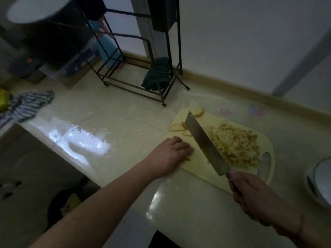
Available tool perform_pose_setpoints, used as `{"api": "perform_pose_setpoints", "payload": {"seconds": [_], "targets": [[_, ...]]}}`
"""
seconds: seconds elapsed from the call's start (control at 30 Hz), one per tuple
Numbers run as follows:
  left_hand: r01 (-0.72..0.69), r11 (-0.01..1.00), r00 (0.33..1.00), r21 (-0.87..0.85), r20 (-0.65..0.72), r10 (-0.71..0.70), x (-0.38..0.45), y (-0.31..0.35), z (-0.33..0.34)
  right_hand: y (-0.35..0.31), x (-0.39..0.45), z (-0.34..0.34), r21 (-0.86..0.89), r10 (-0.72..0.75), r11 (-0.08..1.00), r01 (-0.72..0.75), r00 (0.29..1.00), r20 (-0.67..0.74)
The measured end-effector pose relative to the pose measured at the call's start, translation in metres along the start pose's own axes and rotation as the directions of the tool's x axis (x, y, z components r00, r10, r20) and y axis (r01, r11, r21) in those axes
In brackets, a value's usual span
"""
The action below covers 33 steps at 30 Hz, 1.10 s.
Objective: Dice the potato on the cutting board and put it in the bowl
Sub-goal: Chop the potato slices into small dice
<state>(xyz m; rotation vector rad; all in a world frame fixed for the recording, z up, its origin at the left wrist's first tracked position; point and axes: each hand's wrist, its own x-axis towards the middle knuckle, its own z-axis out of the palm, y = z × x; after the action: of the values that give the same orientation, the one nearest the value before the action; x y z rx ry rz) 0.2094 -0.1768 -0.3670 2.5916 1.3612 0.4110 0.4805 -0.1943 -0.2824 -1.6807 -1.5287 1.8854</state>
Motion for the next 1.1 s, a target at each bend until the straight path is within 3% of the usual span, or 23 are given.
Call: {"api": "perform_pose_setpoints", "payload": {"seconds": [0.1, 0.27, 0.43, 0.57, 0.7, 0.8, 1.0, 1.1], "targets": [[0.089, 0.994, 0.996, 0.066, -0.035, -0.087, 0.002, 0.003, 0.000, 0.003, 0.004, -0.004, -0.126, -0.067, 0.990, 0.069, 0.998, 0.022], [0.375, 0.926, 0.920, -0.042, -0.108, -0.378, -0.004, 0.023, 0.011, 0.010, 0.013, -0.012, -0.239, -0.121, 0.963, 0.124, 0.992, 0.027], [0.381, 0.917, 0.912, -0.114, -0.112, -0.393, 0.000, 0.047, 0.023, 0.020, 0.017, -0.010, -0.275, -0.141, 0.949, 0.151, 0.988, 0.057], [0.514, 0.849, 0.812, -0.124, -0.247, -0.528, 0.000, 0.052, 0.031, 0.027, 0.020, -0.002, -0.327, -0.216, 0.921, 0.213, 0.976, 0.028], [0.607, 0.773, 0.720, -0.186, -0.282, -0.634, 0.006, 0.057, 0.032, 0.021, 0.025, 0.011, -0.351, -0.259, 0.900, 0.259, 0.965, 0.046], [0.607, 0.764, 0.705, -0.220, -0.294, -0.645, 0.007, 0.058, 0.033, 0.020, 0.028, 0.013, -0.379, -0.261, 0.887, 0.264, 0.964, 0.059], [0.479, 0.873, 0.802, -0.091, -0.358, -0.477, -0.009, 0.054, 0.037, 0.018, 0.030, 0.004, -0.393, -0.273, 0.877, 0.276, 0.960, 0.066], [0.464, 0.880, 0.799, -0.104, -0.379, -0.466, -0.007, 0.053, 0.037, 0.017, 0.029, 0.005, -0.404, -0.277, 0.868, 0.288, 0.957, 0.087]]}}
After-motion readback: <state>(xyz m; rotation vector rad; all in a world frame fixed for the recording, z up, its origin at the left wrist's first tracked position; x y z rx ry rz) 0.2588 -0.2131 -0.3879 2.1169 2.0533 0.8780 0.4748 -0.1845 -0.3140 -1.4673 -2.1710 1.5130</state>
